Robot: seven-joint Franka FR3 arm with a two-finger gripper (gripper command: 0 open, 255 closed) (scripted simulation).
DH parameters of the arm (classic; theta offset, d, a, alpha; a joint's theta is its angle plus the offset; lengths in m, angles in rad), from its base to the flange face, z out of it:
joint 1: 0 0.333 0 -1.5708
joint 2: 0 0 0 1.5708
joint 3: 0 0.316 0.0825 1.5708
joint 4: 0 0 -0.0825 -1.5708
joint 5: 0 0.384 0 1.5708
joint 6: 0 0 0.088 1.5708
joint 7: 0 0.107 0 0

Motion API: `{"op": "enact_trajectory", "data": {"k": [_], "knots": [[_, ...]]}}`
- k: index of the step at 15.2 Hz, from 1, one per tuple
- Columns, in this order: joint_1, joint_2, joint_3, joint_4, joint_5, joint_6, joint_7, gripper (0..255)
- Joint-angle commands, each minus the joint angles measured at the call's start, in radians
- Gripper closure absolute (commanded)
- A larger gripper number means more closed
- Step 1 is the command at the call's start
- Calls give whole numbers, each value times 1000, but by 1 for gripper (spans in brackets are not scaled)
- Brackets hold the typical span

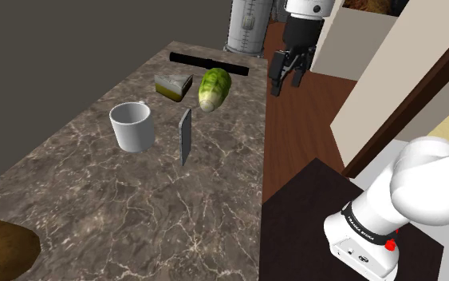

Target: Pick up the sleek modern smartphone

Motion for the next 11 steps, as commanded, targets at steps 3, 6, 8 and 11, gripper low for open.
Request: {"op": "enact_trajectory", "data": {"k": [3, 6, 8, 11], "knots": [[36, 102, 56, 66, 13, 58, 8, 0], [60, 183, 98, 126, 12, 95, 16, 0], [75, 237, 125, 169, 8, 116, 23, 0], [97, 320, 167, 239, -7, 143, 36, 0]]}}
